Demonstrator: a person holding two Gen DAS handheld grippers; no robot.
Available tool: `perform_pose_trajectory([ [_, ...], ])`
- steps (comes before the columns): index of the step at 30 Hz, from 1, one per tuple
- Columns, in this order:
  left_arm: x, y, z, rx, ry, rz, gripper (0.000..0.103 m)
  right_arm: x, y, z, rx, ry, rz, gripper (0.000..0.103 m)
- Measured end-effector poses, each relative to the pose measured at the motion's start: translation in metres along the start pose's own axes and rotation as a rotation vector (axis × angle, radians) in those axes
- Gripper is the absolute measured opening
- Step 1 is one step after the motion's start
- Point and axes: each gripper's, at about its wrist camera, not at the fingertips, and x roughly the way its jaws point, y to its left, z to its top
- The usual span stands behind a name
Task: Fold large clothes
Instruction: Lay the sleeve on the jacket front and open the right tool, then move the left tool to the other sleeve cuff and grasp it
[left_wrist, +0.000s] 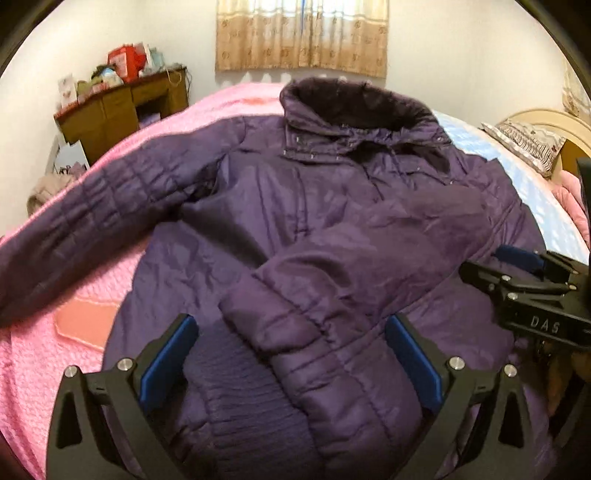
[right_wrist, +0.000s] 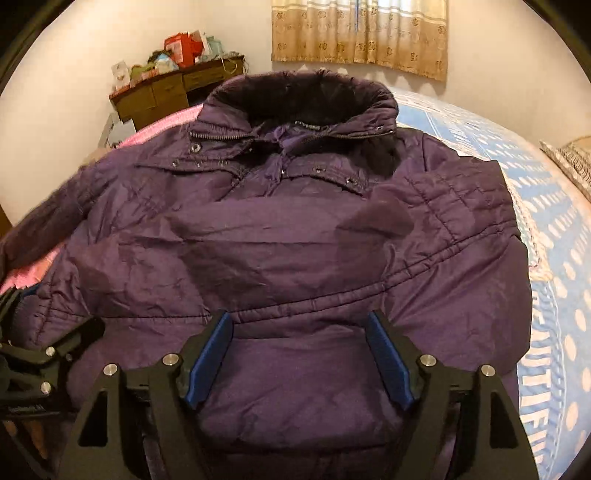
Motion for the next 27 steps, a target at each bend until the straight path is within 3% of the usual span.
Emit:
perform_pose_trajectory([
  [5,0.000,-0.004,-0.002,0.005,-0.001,0.009,0.103,-0.002,0.001,-0.002,-0.006,0.015,-0.004,0.077],
  [9,-0.007,-0.001,-0.001,-0.013,-0.006,-0.029,0.103,-0.002,0.002,0.000,-0.008,0.014,-0.008,0.077],
  [14,-0.062,0.023,-0.011,-0.047,-0.118,-0.012,0.103,-0.004,-0.001,-0.001,0.001,0.003,-0.001,0.077],
  [19,-0.111,0.086,-0.029,-0.145,-0.166,0.018,0.103,-0.006,-0.001,-0.001,0.004,-0.005,-0.001,0.077],
  [27,-0.166,0.240,-0.064,-0.247,-0.151,0.355,0.103,-0.008,-0.001,-0.002,0.011,-0.016,0.006,0.078],
])
